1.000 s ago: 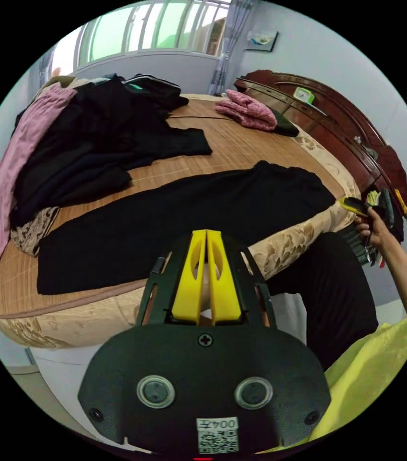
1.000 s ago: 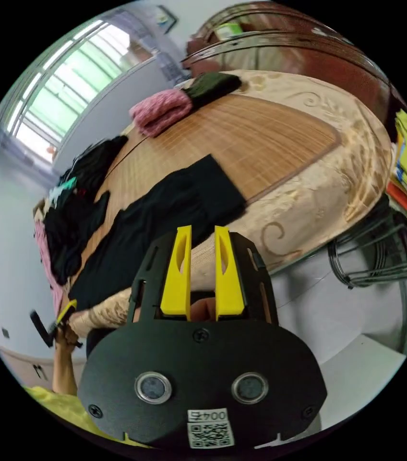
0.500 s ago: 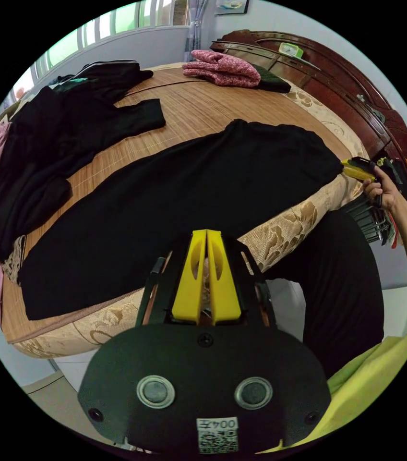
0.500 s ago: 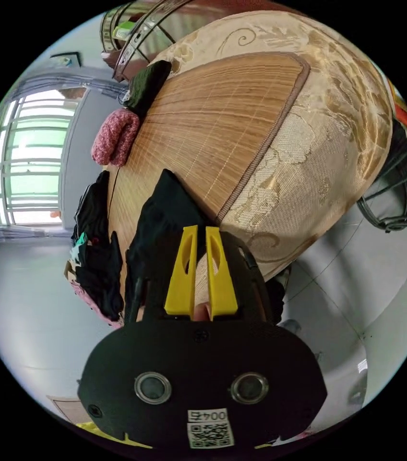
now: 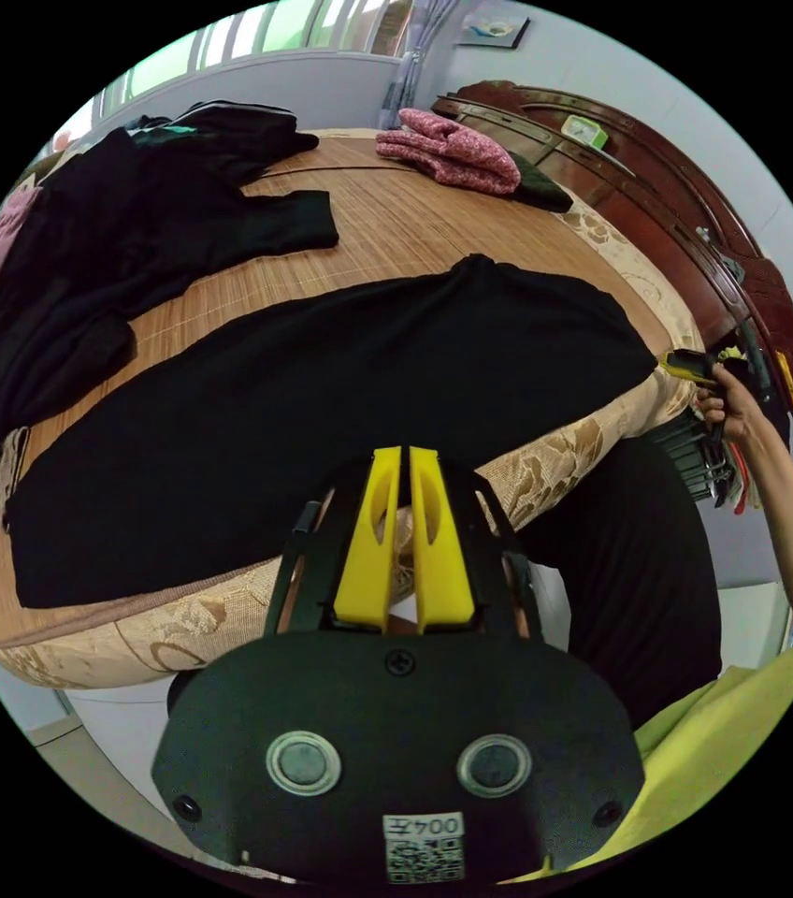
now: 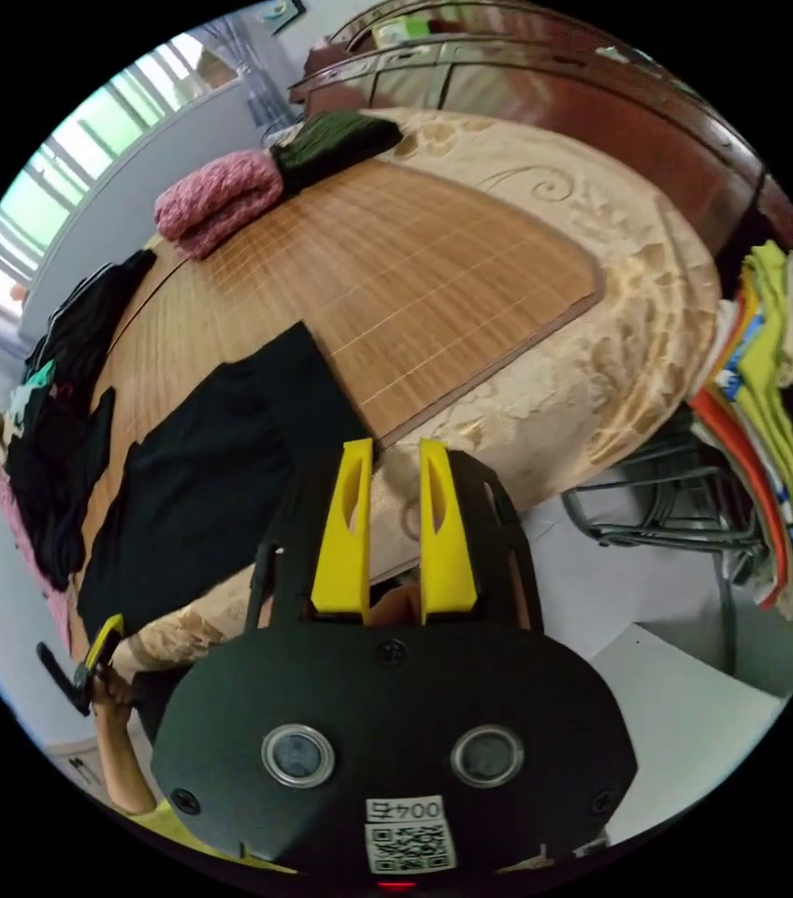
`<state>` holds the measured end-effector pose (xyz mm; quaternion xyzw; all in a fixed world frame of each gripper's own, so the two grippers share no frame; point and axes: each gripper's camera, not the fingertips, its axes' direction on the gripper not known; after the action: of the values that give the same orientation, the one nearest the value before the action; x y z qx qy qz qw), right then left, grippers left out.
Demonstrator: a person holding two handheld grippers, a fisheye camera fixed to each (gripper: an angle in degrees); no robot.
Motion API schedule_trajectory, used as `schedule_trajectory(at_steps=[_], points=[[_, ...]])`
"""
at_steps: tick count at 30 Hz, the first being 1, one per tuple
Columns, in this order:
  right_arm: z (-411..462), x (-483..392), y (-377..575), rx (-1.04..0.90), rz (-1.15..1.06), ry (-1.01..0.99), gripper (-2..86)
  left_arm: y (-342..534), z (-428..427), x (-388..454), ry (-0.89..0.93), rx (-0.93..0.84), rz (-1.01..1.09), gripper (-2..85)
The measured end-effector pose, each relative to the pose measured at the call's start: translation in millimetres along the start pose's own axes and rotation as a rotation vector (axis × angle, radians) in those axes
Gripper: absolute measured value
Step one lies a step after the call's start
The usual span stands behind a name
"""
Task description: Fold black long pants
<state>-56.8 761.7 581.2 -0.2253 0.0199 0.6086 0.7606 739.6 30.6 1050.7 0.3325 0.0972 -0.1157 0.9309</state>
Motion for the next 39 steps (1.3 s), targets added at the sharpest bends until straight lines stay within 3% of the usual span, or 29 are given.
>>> schedule_trajectory(at_steps=[4, 8, 14, 20, 26, 30, 39], points=[[-18, -100, 33, 0.144, -0.109, -0.119, 6.4, 53, -42, -46, -0.035, 0.095, -0.057, 1.4], [-7, -278, 81, 0.011, -0.502, -0.418, 6.6, 127, -88, -119, -0.169, 0.194, -0.182, 1.7], [11, -560, 170, -0.099, -0.955, -0.573, 7.3, 262, -134, -262, -0.363, 0.25, -0.471, 3.0], [32, -821, 262, -0.199, -1.28, -0.567, 10.0, 324, -141, -349, -0.426, 0.265, -0.518, 7.3], [66, -1018, 343, -0.268, -1.466, -0.479, 11.5, 356, -134, -403, -0.401, 0.225, -0.481, 11.5], [90, -1107, 381, -0.293, -1.561, -0.394, 12.5, 375, -127, -430, -0.375, 0.153, -0.464, 12.3], [129, -1259, 433, -0.407, -1.71, -0.259, 13.2, 402, -153, -469, -0.385, 0.192, -0.47, 8.3]])
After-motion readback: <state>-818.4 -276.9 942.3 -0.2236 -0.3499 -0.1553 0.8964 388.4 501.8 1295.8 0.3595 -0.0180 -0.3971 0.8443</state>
